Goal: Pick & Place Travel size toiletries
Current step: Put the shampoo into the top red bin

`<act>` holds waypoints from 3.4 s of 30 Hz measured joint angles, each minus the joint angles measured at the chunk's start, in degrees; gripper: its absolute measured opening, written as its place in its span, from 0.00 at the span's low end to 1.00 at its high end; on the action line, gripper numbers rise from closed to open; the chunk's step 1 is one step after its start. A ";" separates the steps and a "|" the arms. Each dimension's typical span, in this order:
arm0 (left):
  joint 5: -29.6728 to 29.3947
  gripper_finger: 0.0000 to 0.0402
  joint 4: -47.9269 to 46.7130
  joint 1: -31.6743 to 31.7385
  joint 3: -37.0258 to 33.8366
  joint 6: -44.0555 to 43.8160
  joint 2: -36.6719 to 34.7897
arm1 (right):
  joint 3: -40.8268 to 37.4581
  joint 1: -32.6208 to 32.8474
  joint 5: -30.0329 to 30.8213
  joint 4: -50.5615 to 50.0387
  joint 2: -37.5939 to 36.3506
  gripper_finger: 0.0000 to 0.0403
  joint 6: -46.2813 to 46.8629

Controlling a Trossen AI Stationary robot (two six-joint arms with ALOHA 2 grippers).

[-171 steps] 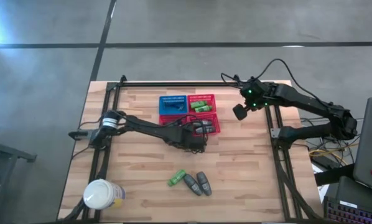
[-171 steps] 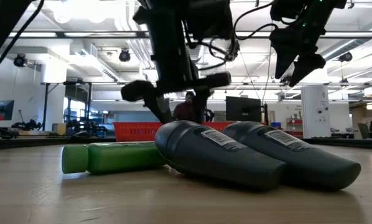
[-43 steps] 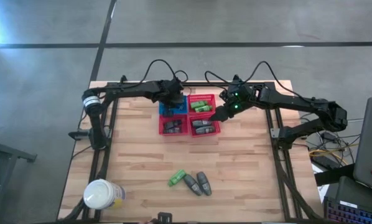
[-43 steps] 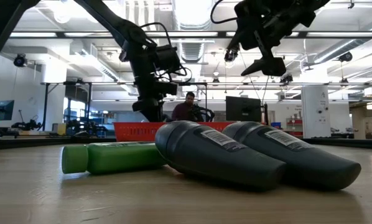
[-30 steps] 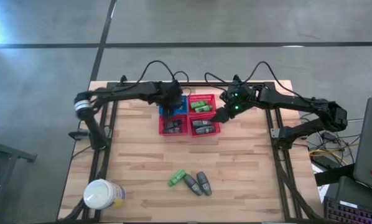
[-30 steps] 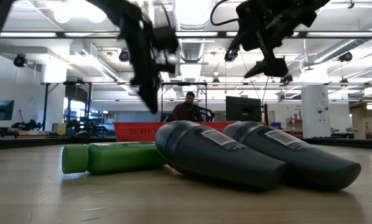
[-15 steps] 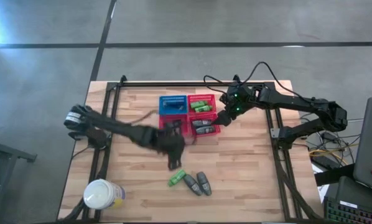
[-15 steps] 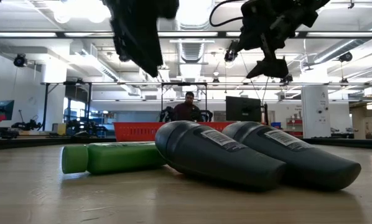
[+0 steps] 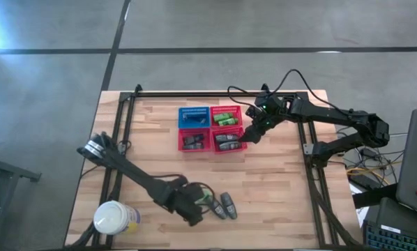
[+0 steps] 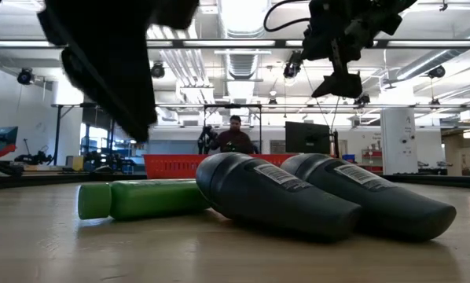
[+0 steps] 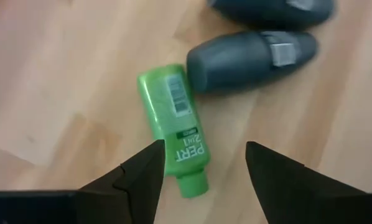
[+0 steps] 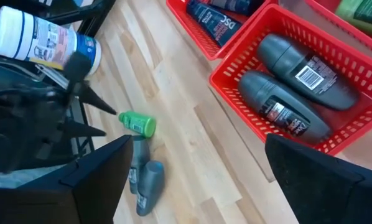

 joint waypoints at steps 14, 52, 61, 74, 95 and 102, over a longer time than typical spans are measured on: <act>-0.39 0.71 -10.43 0.68 10.57 -7.34 11.68 | 0.00 0.00 0.01 -1.56 0.00 0.90 -1.20; -13.24 0.36 4.02 17.16 2.02 33.34 -7.89 | -2.93 2.66 -5.05 11.02 2.01 0.90 9.95; -9.67 0.36 10.78 23.19 2.47 42.30 -6.95 | -2.49 5.18 -4.52 12.25 3.74 0.90 11.33; -7.36 0.36 17.21 25.66 2.29 45.52 -5.91 | -2.47 5.16 -3.10 17.45 5.21 0.90 14.20; -7.82 0.47 15.08 26.23 2.05 46.10 -5.82 | -2.47 3.95 -3.18 20.63 8.05 0.34 14.61; -11.67 0.63 8.34 26.16 2.03 43.11 -7.20 | -2.47 -1.33 -2.65 20.50 7.93 0.21 14.62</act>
